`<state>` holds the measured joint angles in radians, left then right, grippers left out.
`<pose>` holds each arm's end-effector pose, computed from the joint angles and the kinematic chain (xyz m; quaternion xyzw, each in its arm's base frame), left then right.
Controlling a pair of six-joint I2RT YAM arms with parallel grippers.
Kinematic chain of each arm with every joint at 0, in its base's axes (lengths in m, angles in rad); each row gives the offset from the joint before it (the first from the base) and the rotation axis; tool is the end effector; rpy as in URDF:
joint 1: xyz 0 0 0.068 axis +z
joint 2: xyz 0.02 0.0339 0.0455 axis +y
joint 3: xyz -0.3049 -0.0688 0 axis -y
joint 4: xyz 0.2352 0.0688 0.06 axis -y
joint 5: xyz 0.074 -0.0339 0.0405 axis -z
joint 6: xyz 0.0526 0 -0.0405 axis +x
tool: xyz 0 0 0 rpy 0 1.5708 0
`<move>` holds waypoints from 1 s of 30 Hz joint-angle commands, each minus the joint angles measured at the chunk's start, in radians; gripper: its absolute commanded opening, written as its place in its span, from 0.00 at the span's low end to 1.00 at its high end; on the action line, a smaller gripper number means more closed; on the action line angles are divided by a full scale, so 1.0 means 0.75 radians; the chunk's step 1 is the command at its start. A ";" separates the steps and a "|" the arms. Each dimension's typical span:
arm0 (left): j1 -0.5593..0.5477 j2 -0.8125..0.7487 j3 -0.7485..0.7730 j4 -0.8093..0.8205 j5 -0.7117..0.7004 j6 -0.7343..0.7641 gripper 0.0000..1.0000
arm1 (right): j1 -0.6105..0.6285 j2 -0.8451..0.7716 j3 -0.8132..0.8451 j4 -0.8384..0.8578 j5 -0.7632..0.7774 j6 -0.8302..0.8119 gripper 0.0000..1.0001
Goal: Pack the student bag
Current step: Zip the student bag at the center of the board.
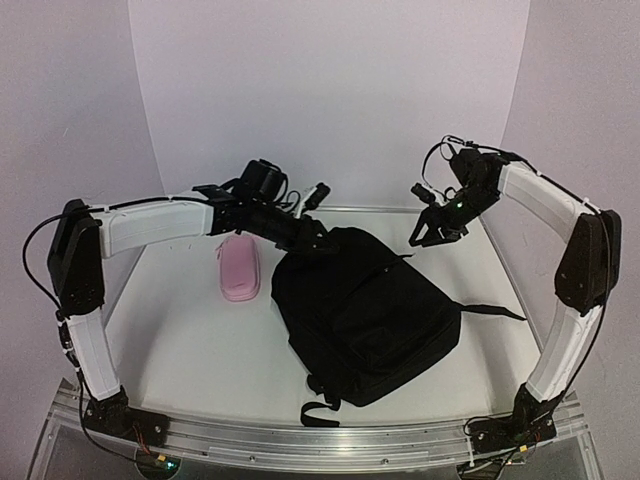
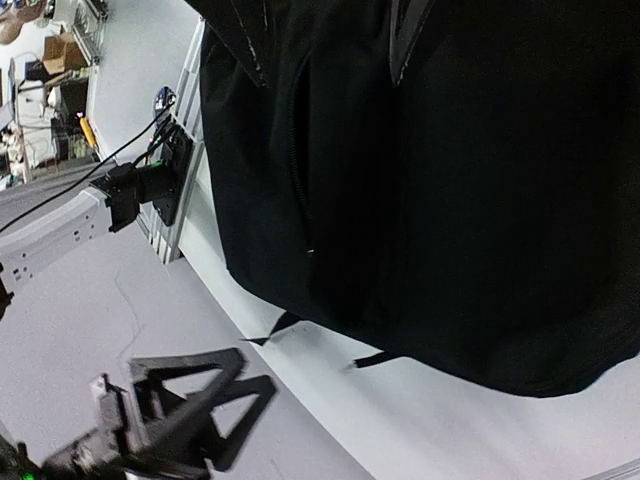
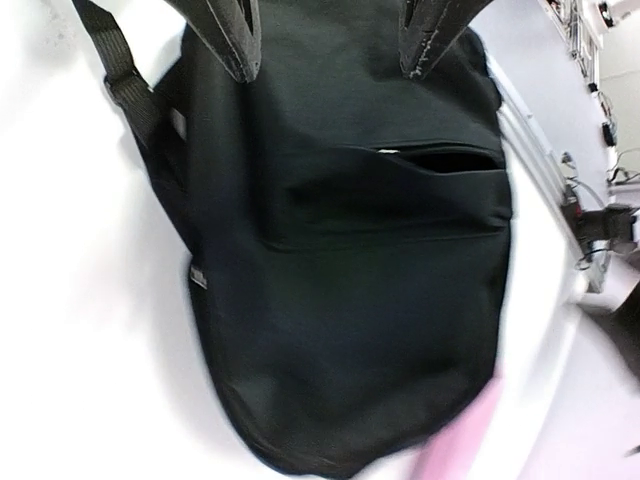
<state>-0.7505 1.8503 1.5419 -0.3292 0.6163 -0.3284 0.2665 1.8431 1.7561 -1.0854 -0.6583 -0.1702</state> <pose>0.3013 -0.3226 0.3227 0.3117 0.8036 -0.4526 0.2286 0.3643 0.1328 0.3399 -0.2634 0.8917 0.3255 0.1718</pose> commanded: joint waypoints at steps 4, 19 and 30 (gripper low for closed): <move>-0.172 0.229 0.331 -0.188 -0.036 0.084 0.34 | -0.029 0.085 -0.070 0.097 0.140 0.041 0.48; -0.235 0.624 0.849 -0.407 -0.284 0.015 0.32 | -0.026 0.163 -0.144 0.158 -0.067 0.093 0.53; -0.227 0.694 0.906 -0.391 -0.280 -0.023 0.37 | 0.006 0.178 -0.184 0.164 -0.156 0.081 0.53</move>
<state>-0.9302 2.3436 2.1648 -0.6048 0.4217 -0.3410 0.2522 1.9582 1.6250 -0.9729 -0.7330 -0.1073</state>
